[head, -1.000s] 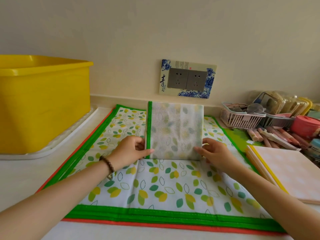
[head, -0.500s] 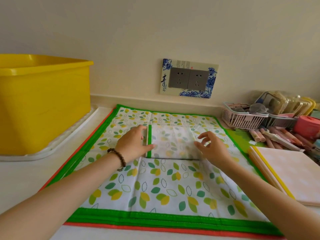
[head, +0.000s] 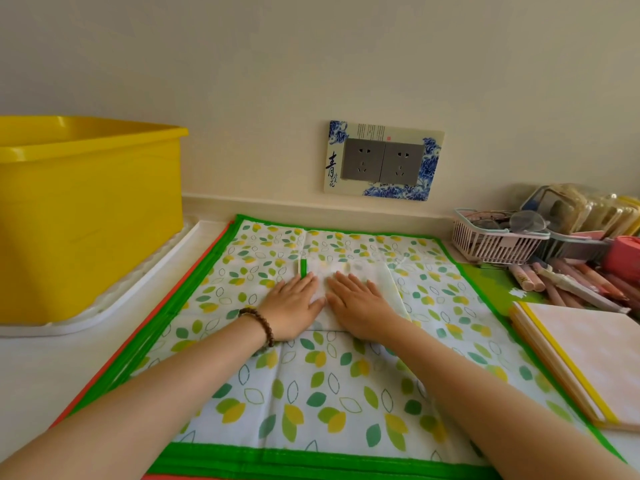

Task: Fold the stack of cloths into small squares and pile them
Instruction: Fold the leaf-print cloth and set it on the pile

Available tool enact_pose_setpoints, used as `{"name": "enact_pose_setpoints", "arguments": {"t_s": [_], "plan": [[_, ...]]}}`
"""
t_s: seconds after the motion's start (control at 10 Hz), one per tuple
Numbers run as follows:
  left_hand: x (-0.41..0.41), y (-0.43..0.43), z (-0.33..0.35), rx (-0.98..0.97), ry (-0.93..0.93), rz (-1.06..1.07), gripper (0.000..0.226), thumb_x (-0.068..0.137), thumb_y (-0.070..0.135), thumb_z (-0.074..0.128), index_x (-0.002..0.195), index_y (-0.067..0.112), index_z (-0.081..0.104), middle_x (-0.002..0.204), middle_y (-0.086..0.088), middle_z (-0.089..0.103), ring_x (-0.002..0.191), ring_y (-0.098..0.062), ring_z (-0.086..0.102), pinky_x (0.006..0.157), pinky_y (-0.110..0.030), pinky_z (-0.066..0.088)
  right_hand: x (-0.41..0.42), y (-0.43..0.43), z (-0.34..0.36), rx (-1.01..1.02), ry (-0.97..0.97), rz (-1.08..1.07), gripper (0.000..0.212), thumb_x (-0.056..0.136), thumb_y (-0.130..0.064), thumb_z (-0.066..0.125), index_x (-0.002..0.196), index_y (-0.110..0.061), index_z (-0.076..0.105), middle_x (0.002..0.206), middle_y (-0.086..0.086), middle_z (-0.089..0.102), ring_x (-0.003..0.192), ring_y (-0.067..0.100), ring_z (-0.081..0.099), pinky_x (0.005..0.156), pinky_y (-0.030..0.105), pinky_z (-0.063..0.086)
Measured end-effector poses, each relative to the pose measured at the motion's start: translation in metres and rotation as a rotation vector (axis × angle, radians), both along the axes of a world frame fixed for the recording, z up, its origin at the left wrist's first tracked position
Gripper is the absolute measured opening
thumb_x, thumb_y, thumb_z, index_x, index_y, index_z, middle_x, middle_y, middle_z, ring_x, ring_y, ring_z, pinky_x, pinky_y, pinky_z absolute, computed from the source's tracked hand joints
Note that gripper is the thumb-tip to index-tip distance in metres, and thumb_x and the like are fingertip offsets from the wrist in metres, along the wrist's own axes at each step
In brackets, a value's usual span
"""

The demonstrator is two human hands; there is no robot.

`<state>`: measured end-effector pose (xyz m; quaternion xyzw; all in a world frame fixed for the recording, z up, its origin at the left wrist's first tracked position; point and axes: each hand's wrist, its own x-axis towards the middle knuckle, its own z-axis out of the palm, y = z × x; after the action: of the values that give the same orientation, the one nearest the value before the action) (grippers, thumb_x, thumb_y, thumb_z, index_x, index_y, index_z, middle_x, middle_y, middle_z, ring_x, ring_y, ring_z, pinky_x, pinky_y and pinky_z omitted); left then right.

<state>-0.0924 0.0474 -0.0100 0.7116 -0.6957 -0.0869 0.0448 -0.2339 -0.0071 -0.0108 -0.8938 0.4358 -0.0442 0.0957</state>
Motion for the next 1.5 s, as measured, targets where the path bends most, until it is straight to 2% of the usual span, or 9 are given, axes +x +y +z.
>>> {"name": "enact_pose_setpoints", "arguments": {"t_s": [0.2, 0.3, 0.4, 0.5, 0.6, 0.7, 1.0, 1.1, 1.5], "plan": [[0.002, 0.0, 0.005, 0.024, -0.03, -0.02, 0.059, 0.101, 0.043, 0.015, 0.151, 0.016, -0.001, 0.159, 0.002, -0.006, 0.145, -0.013, -0.003, 0.117, -0.031, -0.001, -0.032, -0.012, 0.002, 0.016, 0.106, -0.029, 0.06, 0.1, -0.047, 0.012, 0.151, -0.019, -0.002, 0.159, -0.002, -0.007, 0.145, 0.011, -0.008, 0.118, 0.032, -0.006], [-0.001, -0.001, 0.015, 0.027, -0.019, -0.013, 0.058, 0.101, 0.042, 0.02, 0.151, 0.014, 0.01, 0.159, 0.0, 0.007, 0.145, -0.014, 0.008, 0.116, -0.03, 0.007, -0.05, -0.02, 0.003, 0.021, 0.102, -0.093, 0.063, 0.099, -0.049, 0.013, 0.151, -0.017, -0.003, 0.158, -0.002, -0.009, 0.145, 0.012, -0.009, 0.117, 0.031, -0.007], [-0.005, -0.012, 0.027, -0.022, 0.011, 0.034, 0.053, 0.101, 0.042, 0.021, 0.143, 0.012, 0.032, 0.149, -0.007, 0.033, 0.135, -0.021, 0.031, 0.11, -0.033, 0.025, -0.05, -0.021, 0.001, 0.029, 0.095, -0.092, 0.063, 0.099, -0.049, 0.014, 0.151, -0.017, -0.003, 0.158, -0.002, -0.01, 0.145, 0.012, -0.009, 0.117, 0.03, -0.007], [-0.007, -0.025, 0.025, -0.069, -0.005, 0.072, 0.057, 0.1, 0.045, 0.021, 0.149, 0.015, 0.019, 0.147, -0.011, 0.028, 0.135, -0.025, 0.027, 0.111, -0.036, 0.022, -0.05, -0.021, 0.0, 0.026, 0.09, -0.094, 0.063, 0.099, -0.049, 0.014, 0.151, -0.017, -0.003, 0.158, -0.002, -0.01, 0.145, 0.011, -0.009, 0.117, 0.03, -0.007], [-0.006, -0.032, 0.01, -0.087, -0.039, 0.079, 0.061, 0.098, 0.047, 0.023, 0.15, 0.016, 0.01, 0.145, -0.007, 0.019, 0.137, -0.023, 0.015, 0.114, -0.035, 0.011, -0.05, -0.021, 0.0, 0.037, 0.093, -0.093, 0.063, 0.099, -0.049, 0.013, 0.151, -0.017, -0.003, 0.158, -0.002, -0.01, 0.145, 0.012, -0.01, 0.118, 0.032, -0.007], [0.0, -0.036, 0.0, -0.052, -0.003, 0.071, 0.062, 0.099, 0.047, 0.017, 0.151, 0.018, 0.001, 0.157, -0.001, -0.012, 0.144, -0.018, -0.014, 0.117, -0.037, -0.006, -0.049, -0.025, 0.002, 0.071, 0.098, -0.094, 0.063, 0.099, -0.048, 0.014, 0.151, -0.016, -0.003, 0.158, -0.002, -0.009, 0.145, 0.012, -0.01, 0.117, 0.034, -0.008], [0.002, -0.04, -0.003, -0.037, 0.071, 0.065, 0.055, 0.102, 0.035, 0.014, 0.151, 0.017, -0.001, 0.158, 0.003, -0.009, 0.145, -0.011, -0.01, 0.118, -0.032, -0.005, 0.007, -0.051, 0.009, 0.022, -0.001, 0.028, 0.05, 0.103, -0.031, 0.015, 0.151, -0.02, 0.006, 0.159, -0.003, 0.001, 0.146, 0.012, -0.001, 0.117, 0.035, -0.005], [0.002, -0.041, -0.005, -0.042, 0.064, 0.068, 0.055, 0.102, 0.035, 0.014, 0.151, 0.017, -0.001, 0.158, 0.003, -0.008, 0.145, -0.011, -0.01, 0.118, -0.032, -0.005, 0.021, -0.052, 0.002, 0.003, -0.005, 0.044, 0.05, 0.103, -0.031, 0.015, 0.151, -0.02, 0.008, 0.159, -0.004, 0.004, 0.146, 0.011, 0.001, 0.117, 0.034, -0.003], [0.002, -0.039, -0.004, -0.041, 0.074, 0.073, 0.055, 0.101, 0.035, 0.015, 0.151, 0.017, -0.002, 0.158, 0.003, -0.009, 0.145, -0.011, -0.011, 0.118, -0.032, -0.006, -0.026, -0.062, 0.002, 0.007, 0.034, -0.09, 0.073, 0.095, -0.059, 0.018, 0.151, -0.016, 0.001, 0.159, -0.001, -0.002, 0.146, 0.013, -0.003, 0.118, 0.029, -0.002]]}}
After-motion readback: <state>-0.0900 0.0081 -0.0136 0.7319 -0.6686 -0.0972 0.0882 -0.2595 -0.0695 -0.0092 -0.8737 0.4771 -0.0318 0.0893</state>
